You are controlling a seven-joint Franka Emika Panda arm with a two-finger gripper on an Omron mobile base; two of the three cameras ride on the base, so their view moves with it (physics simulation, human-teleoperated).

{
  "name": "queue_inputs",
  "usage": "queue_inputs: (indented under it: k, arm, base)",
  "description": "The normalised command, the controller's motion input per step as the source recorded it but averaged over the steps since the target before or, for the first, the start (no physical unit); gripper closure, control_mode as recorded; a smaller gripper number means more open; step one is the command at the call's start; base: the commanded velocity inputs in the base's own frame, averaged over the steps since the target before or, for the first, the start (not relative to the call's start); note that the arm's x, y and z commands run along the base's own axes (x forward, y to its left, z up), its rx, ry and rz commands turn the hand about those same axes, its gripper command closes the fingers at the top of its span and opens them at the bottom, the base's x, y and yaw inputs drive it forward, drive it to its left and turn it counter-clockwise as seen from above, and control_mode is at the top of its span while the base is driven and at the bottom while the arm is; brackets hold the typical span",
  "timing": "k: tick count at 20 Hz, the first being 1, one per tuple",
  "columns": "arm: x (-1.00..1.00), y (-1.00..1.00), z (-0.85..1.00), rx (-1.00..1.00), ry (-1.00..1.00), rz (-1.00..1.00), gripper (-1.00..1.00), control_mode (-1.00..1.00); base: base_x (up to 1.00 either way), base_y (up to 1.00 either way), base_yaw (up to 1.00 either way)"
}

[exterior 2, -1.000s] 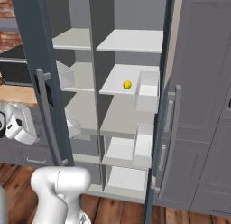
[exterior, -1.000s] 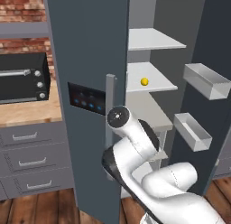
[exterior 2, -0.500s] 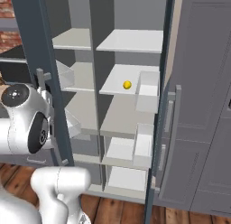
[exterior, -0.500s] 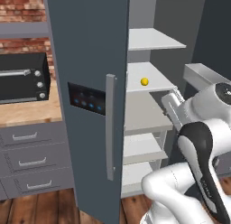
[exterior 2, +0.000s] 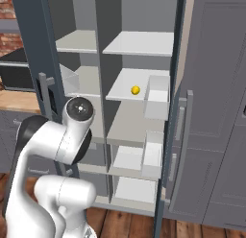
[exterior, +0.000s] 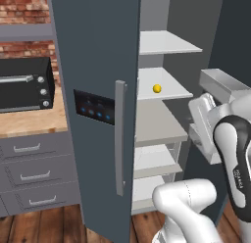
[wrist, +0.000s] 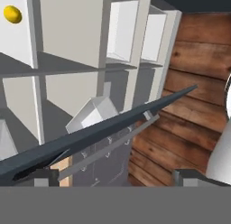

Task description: Retrieve a lemon from the fridge and place it on the cutting board with the fish.

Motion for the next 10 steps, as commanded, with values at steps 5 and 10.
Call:
queue_inputs:
  k: [5, 10]
  arm:
    - [0.21, 0.12, -0.13, 0.02, 0.0, 0.03, -1.0, -1.0]
    - [0.52, 0.16, -0.31, 0.0, -0.01, 0.0, -1.0, -1.0]
  base:
    - [0.0, 0.0, 0.0]
    - [0.0, 0.0, 0.0]
